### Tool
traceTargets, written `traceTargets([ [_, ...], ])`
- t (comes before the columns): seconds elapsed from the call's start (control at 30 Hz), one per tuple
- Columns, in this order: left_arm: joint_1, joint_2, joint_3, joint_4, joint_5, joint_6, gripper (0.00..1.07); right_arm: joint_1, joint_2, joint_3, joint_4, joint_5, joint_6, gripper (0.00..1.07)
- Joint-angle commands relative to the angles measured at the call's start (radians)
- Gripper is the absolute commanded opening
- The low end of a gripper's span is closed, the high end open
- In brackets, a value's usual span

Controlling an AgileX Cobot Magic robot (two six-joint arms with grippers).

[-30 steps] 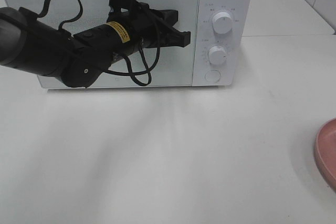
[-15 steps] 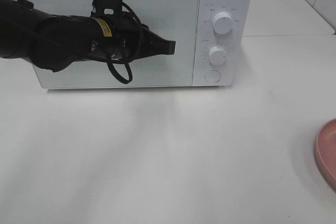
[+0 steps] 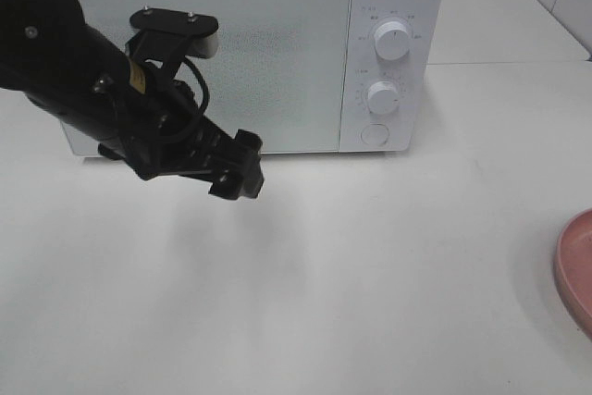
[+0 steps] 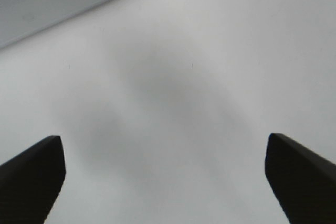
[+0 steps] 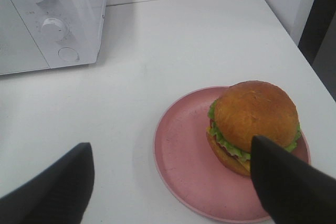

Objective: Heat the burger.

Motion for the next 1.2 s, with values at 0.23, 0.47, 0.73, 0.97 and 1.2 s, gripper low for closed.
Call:
traceTargets([
  [0.23, -0.003, -0.058, 0.002, -0.02, 0.316, -0.01, 1.0, -0.003, -0.025, 0.004, -0.003, -0.006, -0.005, 0.76],
  [0.47, 0.1, -0.16, 0.002, -0.033, 0.473, -0.001, 1.0, -0.003, -0.025, 0.004, -0.003, -0.006, -0.005, 0.76],
  [0.73, 0.397, -0.27, 0.002, -0.041, 0.561, 0.054, 1.0, -0.003, -0.025, 0.004, -0.003, -0.006, -0.005, 0.76],
  [0.97, 0.598, -0.344, 0.007, -0.044, 0.618, 0.093, 1.0, -0.003, -0.025, 0.004, -0.003, -0.006, -0.005, 0.76],
  [1.2, 0.685, -0.499, 0.141, -0.032, 0.621, 0.093, 1.0, -0.003, -0.025, 0.004, -0.003, -0.006, -0.005, 0.76],
])
